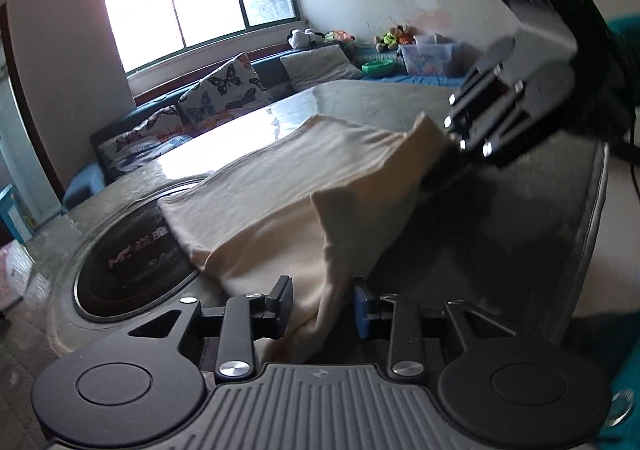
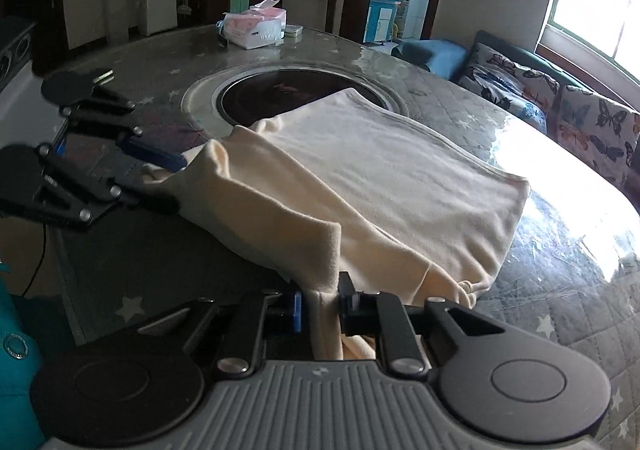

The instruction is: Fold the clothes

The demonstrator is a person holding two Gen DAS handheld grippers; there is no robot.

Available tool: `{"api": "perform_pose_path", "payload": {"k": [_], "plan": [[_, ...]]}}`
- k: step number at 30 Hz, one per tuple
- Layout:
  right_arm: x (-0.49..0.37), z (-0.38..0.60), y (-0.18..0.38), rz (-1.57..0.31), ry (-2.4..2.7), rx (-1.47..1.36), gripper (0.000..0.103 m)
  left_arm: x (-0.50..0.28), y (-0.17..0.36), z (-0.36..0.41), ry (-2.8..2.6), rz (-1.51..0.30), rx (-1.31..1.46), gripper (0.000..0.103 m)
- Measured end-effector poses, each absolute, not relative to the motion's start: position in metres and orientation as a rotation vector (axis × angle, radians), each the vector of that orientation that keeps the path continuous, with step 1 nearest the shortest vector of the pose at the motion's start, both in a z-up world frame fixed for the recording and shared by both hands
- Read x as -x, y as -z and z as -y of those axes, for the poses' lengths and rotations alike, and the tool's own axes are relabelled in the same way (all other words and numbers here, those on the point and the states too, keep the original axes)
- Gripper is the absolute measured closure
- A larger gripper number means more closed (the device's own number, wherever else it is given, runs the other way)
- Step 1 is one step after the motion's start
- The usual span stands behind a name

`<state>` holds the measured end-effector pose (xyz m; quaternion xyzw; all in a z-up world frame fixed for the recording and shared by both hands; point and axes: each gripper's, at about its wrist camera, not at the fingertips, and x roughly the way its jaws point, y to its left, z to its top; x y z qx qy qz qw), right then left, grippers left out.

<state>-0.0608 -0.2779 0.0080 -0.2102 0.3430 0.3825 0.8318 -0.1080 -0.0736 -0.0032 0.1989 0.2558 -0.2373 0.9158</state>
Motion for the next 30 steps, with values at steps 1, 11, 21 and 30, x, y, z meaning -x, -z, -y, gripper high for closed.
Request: {"api": "perform_pose_path", "payload": {"k": [1,11,21,30], "plan": [[0.061,0.278,-0.008,-0.728,-0.811,0.444,0.088,0.110,0.006,0.075,0.486,-0.521,-0.435,0.068],[0.075,0.279,-0.011,-0.697,-0.784,0.429,0.092,0.113,-0.001,0.071,0.524,-0.500,-0.443,0.098],[0.130,0.293,-0.044,-0.672,-0.820,0.458,0.093,0.161,-0.035,0.062,0.649,-0.502,-0.400,0.098],[0.166,0.293,-0.062,-0.692,-0.837,0.464,0.093,0.169,-0.047,0.054,0.641,-0.508,-0.343,0.098]]}}
